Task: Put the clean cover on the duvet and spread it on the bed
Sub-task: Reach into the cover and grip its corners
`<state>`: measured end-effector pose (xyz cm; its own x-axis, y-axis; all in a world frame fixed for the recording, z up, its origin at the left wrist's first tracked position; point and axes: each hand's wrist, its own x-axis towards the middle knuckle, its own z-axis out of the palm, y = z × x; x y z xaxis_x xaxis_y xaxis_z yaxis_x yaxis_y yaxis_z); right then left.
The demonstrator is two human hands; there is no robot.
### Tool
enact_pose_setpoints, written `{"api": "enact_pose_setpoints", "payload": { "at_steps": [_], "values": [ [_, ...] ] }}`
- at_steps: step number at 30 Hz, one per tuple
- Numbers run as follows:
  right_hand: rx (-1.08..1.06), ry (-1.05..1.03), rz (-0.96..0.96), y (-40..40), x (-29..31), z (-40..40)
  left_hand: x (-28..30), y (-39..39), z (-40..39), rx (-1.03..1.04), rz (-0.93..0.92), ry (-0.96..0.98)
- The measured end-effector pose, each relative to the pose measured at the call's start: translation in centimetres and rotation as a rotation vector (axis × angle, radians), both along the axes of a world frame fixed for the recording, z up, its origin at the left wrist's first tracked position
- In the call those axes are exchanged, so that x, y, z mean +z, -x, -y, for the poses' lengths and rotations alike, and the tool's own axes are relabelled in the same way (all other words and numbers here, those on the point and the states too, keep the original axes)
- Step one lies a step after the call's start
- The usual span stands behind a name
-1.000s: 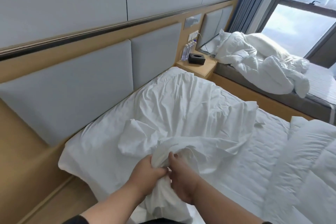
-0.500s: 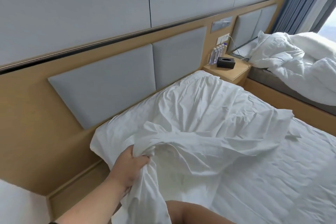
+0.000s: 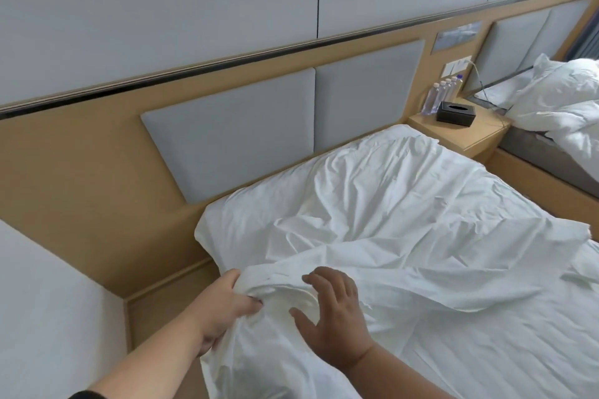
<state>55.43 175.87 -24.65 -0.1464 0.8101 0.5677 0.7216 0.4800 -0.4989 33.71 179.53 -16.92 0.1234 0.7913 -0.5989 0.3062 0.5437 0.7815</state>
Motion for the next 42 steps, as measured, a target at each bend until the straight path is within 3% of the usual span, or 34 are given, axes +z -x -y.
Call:
{"api": "enact_pose_setpoints", "payload": {
  "at_steps": [2,4,7,9,12,13,16,19,22,25,34,39,42],
  "values": [
    [0.116,0.068,0.206,0.4,0.5,-1.3,0.0,0.2,0.2,-0.093,0.035,0.050],
    [0.261,0.295,0.432,0.1,0.7,-2.8,0.3,0.3,0.6,-0.271,0.092,0.115],
    [0.504,0.656,0.528,0.9,1.1,-4.3,1.0,0.8,1.3,-0.502,0.076,0.174],
    [0.530,0.845,0.522,1.1,1.5,-5.1,1.0,0.8,1.5,-0.561,-0.102,0.193],
    [0.477,0.938,0.718,1.8,2.3,-5.2,0.0,-0.2,1.4,-0.669,-0.674,0.157],
    [0.449,0.924,0.773,2.2,2.5,-5.2,-0.7,-0.8,1.5,-0.672,-0.791,0.136],
    [0.364,0.968,0.850,2.9,2.7,-5.3,-3.1,-2.3,1.6,-0.646,-0.938,0.052],
    [0.324,1.195,0.717,2.6,3.0,-5.2,-4.9,-2.5,1.7,-0.602,-0.973,-0.048],
    [0.347,1.294,0.486,1.0,3.2,-4.3,-6.1,-2.3,1.9,-0.544,-0.907,-0.229],
    [0.407,1.335,0.418,-0.7,3.1,-3.1,-7.1,-2.7,2.4,-0.544,-0.814,-0.328],
    [0.532,1.427,0.428,-2.3,3.8,-1.4,-7.2,-3.4,3.4,-0.539,-0.334,-0.167],
    [0.494,1.279,0.589,-2.9,3.5,-1.6,-6.6,-3.1,4.2,-0.400,0.047,-0.042],
    [0.348,1.037,0.575,-3.2,3.1,-1.3,-6.0,-2.7,4.2,-0.350,0.080,-0.020]
  ]
}}
